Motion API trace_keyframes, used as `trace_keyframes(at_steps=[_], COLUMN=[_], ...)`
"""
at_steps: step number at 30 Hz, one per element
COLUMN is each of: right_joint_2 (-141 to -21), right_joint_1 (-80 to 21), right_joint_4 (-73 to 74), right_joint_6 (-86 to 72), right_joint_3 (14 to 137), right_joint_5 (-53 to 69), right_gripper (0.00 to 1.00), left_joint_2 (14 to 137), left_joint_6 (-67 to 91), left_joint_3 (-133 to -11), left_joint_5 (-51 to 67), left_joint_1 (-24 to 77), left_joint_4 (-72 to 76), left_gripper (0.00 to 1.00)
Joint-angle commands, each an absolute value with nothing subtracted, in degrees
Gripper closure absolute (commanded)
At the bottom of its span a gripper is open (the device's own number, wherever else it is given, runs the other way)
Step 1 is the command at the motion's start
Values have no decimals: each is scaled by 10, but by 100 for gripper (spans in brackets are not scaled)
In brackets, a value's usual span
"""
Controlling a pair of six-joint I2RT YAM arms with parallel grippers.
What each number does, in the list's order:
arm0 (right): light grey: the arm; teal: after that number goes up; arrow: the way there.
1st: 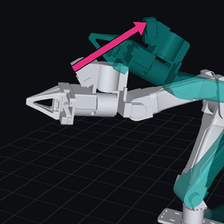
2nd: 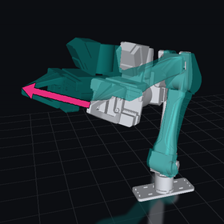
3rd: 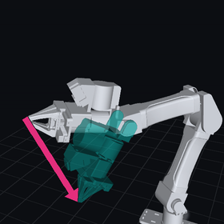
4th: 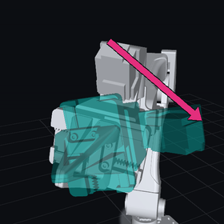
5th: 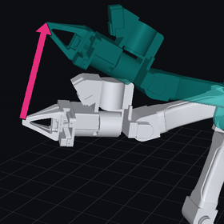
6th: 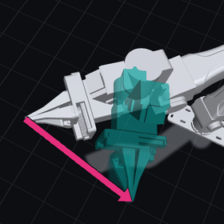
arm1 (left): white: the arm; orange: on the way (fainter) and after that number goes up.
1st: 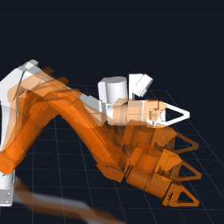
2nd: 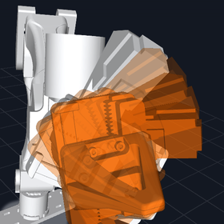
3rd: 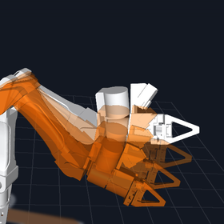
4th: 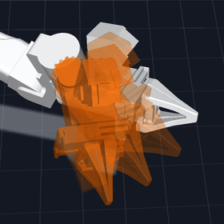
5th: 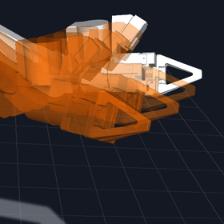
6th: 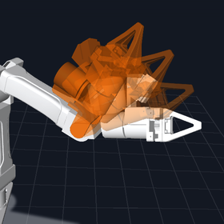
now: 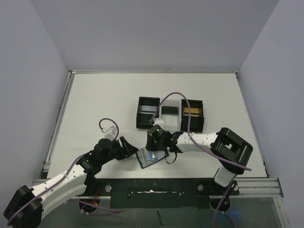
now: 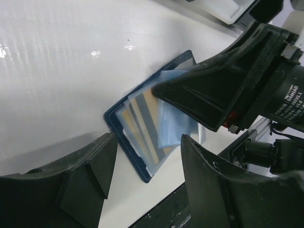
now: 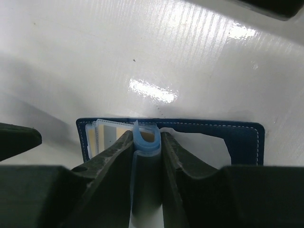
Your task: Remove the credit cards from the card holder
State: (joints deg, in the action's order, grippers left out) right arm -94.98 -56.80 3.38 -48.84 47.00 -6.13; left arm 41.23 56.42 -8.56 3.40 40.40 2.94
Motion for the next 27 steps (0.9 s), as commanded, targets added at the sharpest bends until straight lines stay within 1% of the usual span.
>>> trace_keyframes(at_steps=[1, 5, 10, 16, 21, 27], right_joint_2=[-974, -954, -933, -923, -922, -913], right_joint_1=[-565, -548, -523, -513, -511, -508], right_joint_4=[55, -3, -100, -138, -145, -173], right_joint_6=[-517, -549, -602, -609, -610, -600], right_joint_3=[448, 415, 359, 336, 330, 317], right_joint_5=[-29, 7, 48, 62, 64, 81], right_gripper=[79, 80, 78, 76, 75, 71], left_joint_2=[433, 484, 581, 700, 780, 820], left_joint_6=[558, 558, 566, 566, 567, 573], left_joint_3=[-88, -88, -83, -99, -111, -101], left_joint_5=[87, 145, 177, 203, 215, 206], left_joint_1=[402, 402, 401, 401, 401, 402], left_joint_4=[129, 218, 318, 420, 448, 452], left_gripper=[45, 44, 42, 41, 41, 41])
